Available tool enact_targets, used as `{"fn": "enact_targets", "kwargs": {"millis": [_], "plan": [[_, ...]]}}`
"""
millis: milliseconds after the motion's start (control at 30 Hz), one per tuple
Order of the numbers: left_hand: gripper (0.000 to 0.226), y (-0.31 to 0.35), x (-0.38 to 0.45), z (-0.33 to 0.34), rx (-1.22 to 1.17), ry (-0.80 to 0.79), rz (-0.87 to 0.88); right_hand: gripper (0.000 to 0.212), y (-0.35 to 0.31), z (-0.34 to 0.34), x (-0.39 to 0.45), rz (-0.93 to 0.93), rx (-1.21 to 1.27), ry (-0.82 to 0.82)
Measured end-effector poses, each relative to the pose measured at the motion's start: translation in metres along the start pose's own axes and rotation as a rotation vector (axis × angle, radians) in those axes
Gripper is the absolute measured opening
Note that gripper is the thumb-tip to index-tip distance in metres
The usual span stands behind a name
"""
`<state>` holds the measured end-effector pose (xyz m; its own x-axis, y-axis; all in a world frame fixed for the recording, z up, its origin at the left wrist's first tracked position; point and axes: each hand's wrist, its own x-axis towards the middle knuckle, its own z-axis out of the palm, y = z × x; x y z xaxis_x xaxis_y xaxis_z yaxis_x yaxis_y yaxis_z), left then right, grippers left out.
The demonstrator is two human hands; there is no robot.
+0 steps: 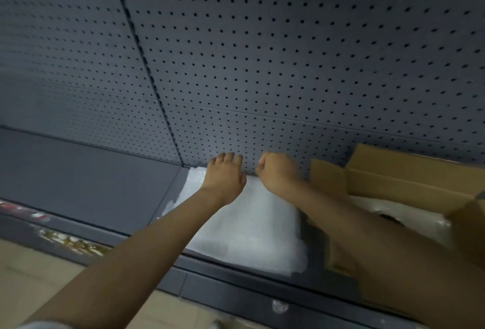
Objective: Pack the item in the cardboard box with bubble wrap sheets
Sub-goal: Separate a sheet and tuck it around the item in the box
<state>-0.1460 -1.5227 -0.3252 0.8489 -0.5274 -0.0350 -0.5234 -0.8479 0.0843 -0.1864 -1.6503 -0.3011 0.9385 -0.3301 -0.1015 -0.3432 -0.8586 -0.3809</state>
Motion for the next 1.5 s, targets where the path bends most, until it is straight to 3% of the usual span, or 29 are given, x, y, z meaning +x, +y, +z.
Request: {"fn": "enact_targets", "kwargs": {"millis": [100,267,500,633,833,933,1033,1300,1500], "plan": [[0.049,-0.047,-0.001,0.011,0.005,-0.042,0.016,0.018,-0.03,0.038,0.008,0.052,0.01,-0.065],[0.052,-0.097,-0.004,0.041,-0.005,-0.165,0.06,0.042,-0.037,0.097,0.009,0.219,0.074,-0.212],[0.058,-0.103,-0.006,0.106,-0.109,-0.344,0.155,0.058,-0.005,0.157,-0.002,0.408,-0.053,-0.292],[0.061,-0.088,-0.006,0.137,-0.125,-0.42,0.227,0.061,0.015,0.179,-0.01,0.4,-0.105,-0.349],[0.061,-0.079,-0.008,0.162,-0.069,-0.441,0.277,0.057,0.024,0.191,-0.015,0.402,-0.072,-0.231],[0.06,-0.08,-0.01,0.164,-0.075,-0.436,0.271,0.055,0.032,0.189,-0.014,0.545,0.027,-0.01],[0.06,-0.081,-0.011,0.164,-0.075,-0.434,0.282,0.065,0.044,0.182,-0.012,0.747,0.142,0.107],[0.059,-0.08,-0.012,0.165,-0.069,-0.424,0.275,0.069,0.056,0.176,-0.007,0.863,0.1,-0.022],[0.059,-0.081,-0.012,0.167,-0.059,-0.418,0.276,0.076,0.065,0.169,-0.008,0.997,0.328,0.121]]}}
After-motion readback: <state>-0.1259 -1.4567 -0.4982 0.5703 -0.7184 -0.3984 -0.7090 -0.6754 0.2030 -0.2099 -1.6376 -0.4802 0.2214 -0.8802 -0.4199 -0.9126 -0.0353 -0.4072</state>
